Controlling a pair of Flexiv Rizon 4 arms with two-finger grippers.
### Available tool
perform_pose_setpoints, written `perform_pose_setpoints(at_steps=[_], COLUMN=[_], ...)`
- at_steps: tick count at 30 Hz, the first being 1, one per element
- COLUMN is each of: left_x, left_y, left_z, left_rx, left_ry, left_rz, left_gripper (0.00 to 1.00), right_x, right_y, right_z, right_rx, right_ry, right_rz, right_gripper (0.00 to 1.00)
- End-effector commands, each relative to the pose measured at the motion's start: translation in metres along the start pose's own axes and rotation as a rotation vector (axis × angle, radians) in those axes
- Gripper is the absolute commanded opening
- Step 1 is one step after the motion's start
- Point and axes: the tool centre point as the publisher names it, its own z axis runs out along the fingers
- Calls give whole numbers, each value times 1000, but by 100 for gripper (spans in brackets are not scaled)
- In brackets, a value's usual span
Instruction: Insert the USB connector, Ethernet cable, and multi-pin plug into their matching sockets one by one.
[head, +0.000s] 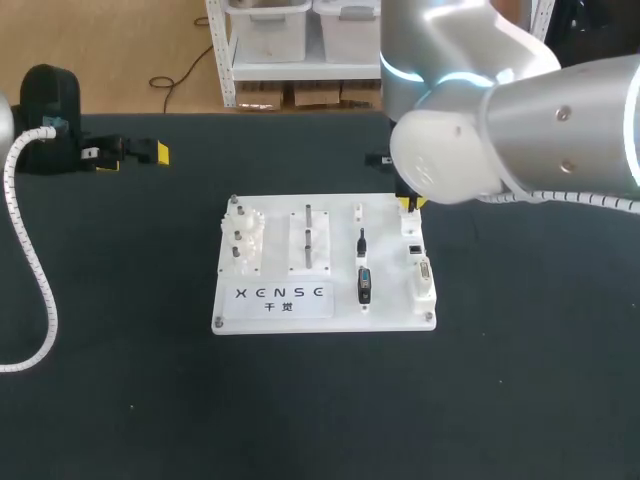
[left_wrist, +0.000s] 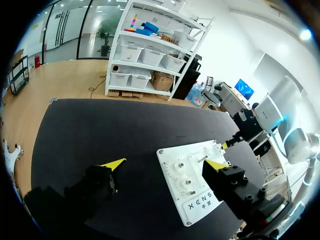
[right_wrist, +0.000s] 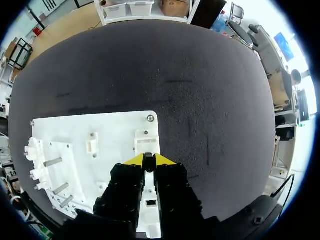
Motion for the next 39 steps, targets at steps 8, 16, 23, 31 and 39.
perform_pose_setpoints(at_steps=[8, 16, 23, 31, 39], left_x=[0, 0, 0, 0, 0], left_y=[0, 0, 0, 0, 0], left_z=[0, 0, 0, 0, 0], left_rx=[0, 0, 0, 0, 0], left_ry=[0, 0, 0, 0, 0], left_rz=[0, 0, 0, 0, 0], left_gripper=[100, 100, 100, 100, 100], right_x=[-2, 3, 3, 28, 59], right_y=[-2, -5, 13, 43, 53], right_z=[18, 0, -43, -58, -44], right_rx=[18, 18, -51, -75, -72], right_ry=[29, -7, -50, -37, 20], right_rz=[4, 6, 30, -9, -68], right_gripper=[0, 100, 100, 100, 100])
